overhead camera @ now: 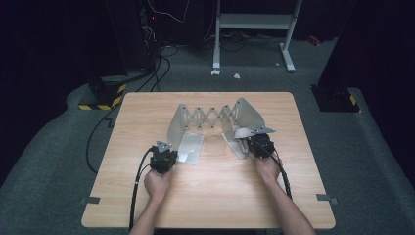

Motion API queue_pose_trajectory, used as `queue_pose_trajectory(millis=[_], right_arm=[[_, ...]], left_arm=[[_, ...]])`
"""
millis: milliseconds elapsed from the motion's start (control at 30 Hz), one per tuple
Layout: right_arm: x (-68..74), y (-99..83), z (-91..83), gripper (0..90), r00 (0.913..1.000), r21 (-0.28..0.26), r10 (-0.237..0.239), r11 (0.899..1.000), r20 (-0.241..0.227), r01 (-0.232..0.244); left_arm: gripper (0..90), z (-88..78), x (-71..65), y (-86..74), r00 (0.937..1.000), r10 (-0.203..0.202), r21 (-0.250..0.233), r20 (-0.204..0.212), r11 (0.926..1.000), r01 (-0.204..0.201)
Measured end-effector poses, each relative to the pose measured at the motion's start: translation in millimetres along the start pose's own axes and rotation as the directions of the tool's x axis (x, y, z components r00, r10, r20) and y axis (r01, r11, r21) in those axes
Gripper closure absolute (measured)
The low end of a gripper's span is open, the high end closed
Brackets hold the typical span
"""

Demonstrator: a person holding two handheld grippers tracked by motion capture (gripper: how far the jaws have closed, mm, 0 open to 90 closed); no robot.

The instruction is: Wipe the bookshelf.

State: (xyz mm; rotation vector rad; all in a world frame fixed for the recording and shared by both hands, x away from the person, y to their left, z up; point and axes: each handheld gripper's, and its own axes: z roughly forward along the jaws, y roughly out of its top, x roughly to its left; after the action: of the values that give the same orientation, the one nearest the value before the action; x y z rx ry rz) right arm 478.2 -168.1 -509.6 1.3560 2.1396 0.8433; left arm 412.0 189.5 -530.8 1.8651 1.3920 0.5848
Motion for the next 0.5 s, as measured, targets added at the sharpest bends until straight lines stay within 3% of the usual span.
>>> queue_pose_trajectory(millis=[500], right_arm=[[-5.0, 12.7, -30.0, 82.1, 0.9999, -0.097, 0.003, 0.995, -0.011, -0.004]], left_arm=[[86.6, 0.0, 0.2, 0.0, 1.0000, -0.001, 0.001, 0.001, 1.0000, 0.001]])
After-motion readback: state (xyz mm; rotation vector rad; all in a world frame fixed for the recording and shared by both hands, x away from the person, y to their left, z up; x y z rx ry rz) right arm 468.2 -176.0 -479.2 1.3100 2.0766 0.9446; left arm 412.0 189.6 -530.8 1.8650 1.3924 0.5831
